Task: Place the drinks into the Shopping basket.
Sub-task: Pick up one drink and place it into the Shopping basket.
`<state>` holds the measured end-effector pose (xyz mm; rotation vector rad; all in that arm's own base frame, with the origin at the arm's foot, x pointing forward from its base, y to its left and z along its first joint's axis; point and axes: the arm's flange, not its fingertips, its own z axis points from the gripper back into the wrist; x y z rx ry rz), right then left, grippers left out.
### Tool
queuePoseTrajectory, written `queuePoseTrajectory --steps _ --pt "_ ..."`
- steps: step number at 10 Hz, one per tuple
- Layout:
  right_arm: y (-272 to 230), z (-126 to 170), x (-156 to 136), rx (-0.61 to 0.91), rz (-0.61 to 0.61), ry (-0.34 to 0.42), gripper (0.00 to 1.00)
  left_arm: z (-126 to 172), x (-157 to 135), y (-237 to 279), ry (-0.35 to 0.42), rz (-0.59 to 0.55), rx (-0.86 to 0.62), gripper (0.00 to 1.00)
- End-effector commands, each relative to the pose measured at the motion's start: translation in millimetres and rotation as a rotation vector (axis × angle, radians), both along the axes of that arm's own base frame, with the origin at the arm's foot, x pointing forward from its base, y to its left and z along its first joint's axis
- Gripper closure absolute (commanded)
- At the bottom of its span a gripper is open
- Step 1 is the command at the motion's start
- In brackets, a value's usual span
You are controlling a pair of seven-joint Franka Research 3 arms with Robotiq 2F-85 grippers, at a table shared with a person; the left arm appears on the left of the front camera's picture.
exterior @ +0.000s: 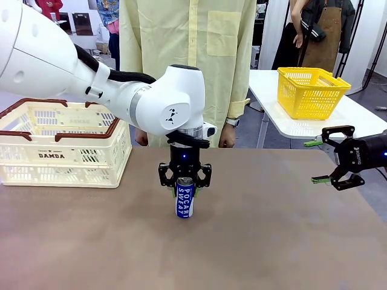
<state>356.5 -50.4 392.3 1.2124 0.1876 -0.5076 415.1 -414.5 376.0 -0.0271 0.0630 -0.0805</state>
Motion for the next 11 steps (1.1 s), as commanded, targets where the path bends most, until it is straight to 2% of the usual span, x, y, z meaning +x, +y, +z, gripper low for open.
queuePoseTrajectory --steps 1,4,6,8,9,11 --pt "0 4 0 0.001 -0.001 0.014 0.0 -3 -3 1 -0.028 0.021 0.021 1.0" --pt "0 4 0 0.001 -0.001 0.014 0.0 1 -2 6 -0.034 0.034 0.015 1.0" --pt "0 4 0 0.001 -0.001 0.014 0.0 18 -7 11 -0.06 0.033 0.006 1.0" --pt "0 4 0 0.001 -0.001 0.014 0.0 64 -26 24 -0.064 0.024 -0.047 1.0" --pt "0 4 0 0.001 -0.001 0.014 0.0 89 -39 34 -0.037 0.024 -0.073 1.0" --pt "0 4 0 0.001 -0.001 0.014 0.0 135 -66 59 -0.018 0.08 -0.108 1.0"
